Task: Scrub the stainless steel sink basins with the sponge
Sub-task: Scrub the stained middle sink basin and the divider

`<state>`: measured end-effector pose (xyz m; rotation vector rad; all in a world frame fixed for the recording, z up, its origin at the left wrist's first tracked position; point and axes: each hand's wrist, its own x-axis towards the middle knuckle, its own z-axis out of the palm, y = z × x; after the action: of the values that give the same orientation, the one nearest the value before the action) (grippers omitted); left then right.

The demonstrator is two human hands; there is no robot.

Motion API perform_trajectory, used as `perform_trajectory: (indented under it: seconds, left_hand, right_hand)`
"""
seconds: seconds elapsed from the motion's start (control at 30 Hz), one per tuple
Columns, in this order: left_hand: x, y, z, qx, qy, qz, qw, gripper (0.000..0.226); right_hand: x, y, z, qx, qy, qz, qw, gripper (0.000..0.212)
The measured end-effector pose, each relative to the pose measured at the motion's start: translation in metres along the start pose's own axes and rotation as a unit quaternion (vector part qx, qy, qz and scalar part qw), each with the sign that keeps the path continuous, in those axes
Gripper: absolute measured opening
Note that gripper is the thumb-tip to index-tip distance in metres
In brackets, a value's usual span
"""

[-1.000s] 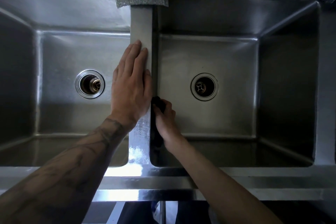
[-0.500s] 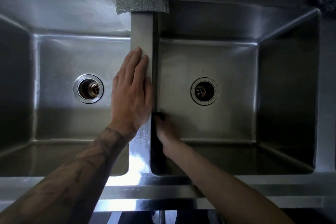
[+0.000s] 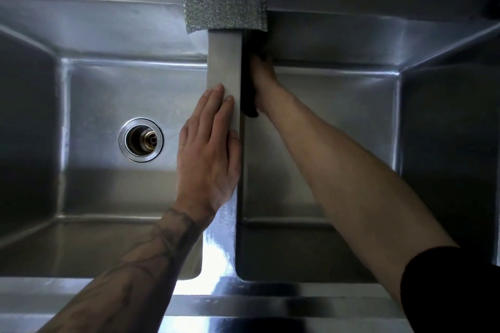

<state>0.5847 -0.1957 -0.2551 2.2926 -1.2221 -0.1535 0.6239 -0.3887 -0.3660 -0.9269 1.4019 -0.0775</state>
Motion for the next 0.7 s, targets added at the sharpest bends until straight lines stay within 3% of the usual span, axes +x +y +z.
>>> perform_trajectory:
  seconds: [0.1, 0.23, 0.37, 0.53, 0.7]
  left_hand:
    - [0.0, 0.0, 0.0, 0.003, 0.0, -0.002, 1.0, 0.047]
    - [0.0, 0.001, -0.001, 0.004, -0.003, -0.001, 1.0, 0.046]
    - [0.0, 0.003, -0.003, -0.003, -0.008, -0.008, 1.0, 0.046]
    - [-0.001, 0.004, -0.004, -0.004, -0.007, -0.013, 1.0, 0.045]
    - [-0.003, 0.006, -0.006, -0.001, -0.01, -0.02, 1.0, 0.045]
  right_hand:
    - [0.004, -0.008, 0.001, 0.017, 0.013, -0.016, 1.0, 0.053]
    - [-0.041, 0.006, -0.007, 0.019, 0.039, -0.137, 0.99, 0.041]
    - [-0.109, 0.041, -0.032, 0.005, -0.009, -0.231, 0.973, 0.028]
    - [-0.191, 0.118, -0.066, -0.048, -0.078, -0.185, 0.978, 0.027]
    - [-0.215, 0.174, -0.087, -0.16, -0.157, -0.044, 0.974, 0.024]
